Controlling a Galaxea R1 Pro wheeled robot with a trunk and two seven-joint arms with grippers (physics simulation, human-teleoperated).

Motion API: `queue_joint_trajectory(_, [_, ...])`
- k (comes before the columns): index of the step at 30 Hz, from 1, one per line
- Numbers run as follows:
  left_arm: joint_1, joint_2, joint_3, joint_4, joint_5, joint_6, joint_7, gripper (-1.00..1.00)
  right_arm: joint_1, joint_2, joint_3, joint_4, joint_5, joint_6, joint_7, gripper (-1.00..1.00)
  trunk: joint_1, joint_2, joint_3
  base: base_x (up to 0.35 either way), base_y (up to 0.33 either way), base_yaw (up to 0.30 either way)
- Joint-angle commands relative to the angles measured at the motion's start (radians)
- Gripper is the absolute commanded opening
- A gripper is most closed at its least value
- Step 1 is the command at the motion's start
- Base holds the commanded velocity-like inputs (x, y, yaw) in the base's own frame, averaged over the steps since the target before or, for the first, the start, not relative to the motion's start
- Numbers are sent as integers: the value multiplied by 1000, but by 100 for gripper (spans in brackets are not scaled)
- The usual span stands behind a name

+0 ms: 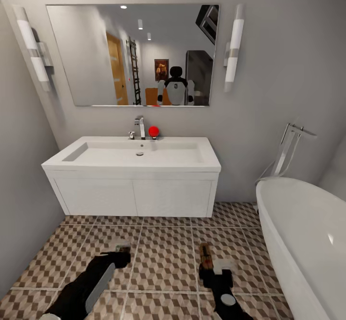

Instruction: Take the four mousetraps from the cabinet in the bathroom and place them on the bathroom floor. Make sure all four end up on the same floor surface, and ensure that at least two of them are either under or directly next to the same bathroom sink.

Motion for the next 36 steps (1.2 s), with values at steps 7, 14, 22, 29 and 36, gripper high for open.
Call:
queue_joint_trajectory(7, [-203, 2, -4, 224, 5, 59, 24, -100, -84, -2, -81, -126, -8, 237, -9, -100, 0, -1, -1, 0, 0, 0])
queue_joint_trajectory(14, [-259, 10, -6, 452, 2, -211, 15, -100, -96, -3, -181, -200, -7, 303, -3, -100, 0, -1, -1, 0, 0, 0])
queue_joint_trajectory(22, [-263, -21, -12, 623, 0, -454, -103, -100, -96, -3, -181, -204, 12, 306, 14, -100, 0, -1, -1, 0, 0, 0])
queue_joint_trajectory(29, [-263, -18, -16, 637, -1, -503, -138, -100, -96, -2, -179, -202, 62, 304, 30, -100, 0, -1, -1, 0, 0, 0])
queue_joint_trajectory(36, [-263, -15, -18, 639, -1, -550, -141, -100, -96, 2, -177, -198, 67, 298, 32, -100, 0, -1, -1, 0, 0, 0])
